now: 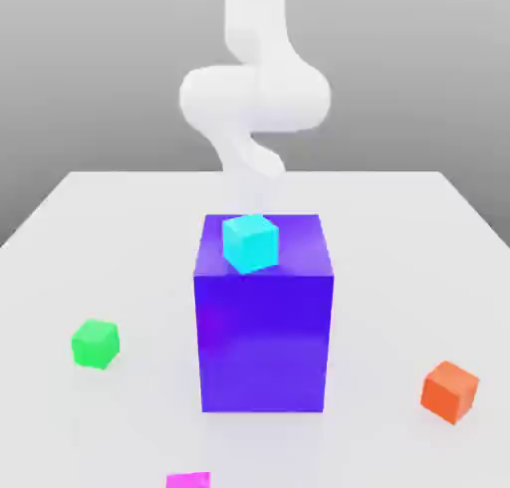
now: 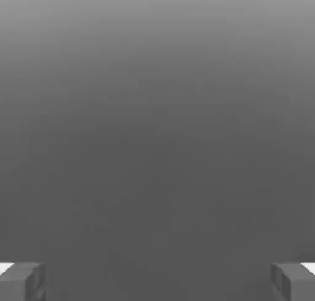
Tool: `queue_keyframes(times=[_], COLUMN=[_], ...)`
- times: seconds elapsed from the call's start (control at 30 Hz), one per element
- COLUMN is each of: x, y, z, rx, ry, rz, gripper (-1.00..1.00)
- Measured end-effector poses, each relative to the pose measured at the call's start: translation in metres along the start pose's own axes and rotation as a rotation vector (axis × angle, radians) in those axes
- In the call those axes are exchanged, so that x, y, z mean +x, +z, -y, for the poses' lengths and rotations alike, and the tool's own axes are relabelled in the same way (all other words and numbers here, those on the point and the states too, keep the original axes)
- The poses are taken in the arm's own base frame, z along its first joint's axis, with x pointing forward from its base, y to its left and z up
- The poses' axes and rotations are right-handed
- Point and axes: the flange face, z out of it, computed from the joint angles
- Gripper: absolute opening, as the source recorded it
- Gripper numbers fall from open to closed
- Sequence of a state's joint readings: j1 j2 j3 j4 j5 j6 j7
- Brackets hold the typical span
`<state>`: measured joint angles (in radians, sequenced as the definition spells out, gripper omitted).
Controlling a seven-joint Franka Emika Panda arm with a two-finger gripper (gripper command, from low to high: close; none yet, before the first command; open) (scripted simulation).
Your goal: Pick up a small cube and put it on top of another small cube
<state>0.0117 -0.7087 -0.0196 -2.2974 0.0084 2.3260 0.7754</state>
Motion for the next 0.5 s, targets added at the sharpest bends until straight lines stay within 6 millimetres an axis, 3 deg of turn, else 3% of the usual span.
queue_keyframes(times=[0.23, 0.5], x=[0.008, -0.009], y=[0.125, 0.261], z=[-0.015, -0.057], rx=[-0.106, -0.234], ry=[-0.019, -0.039], rz=[0.144, 0.292], gripper=[0.00, 0.00])
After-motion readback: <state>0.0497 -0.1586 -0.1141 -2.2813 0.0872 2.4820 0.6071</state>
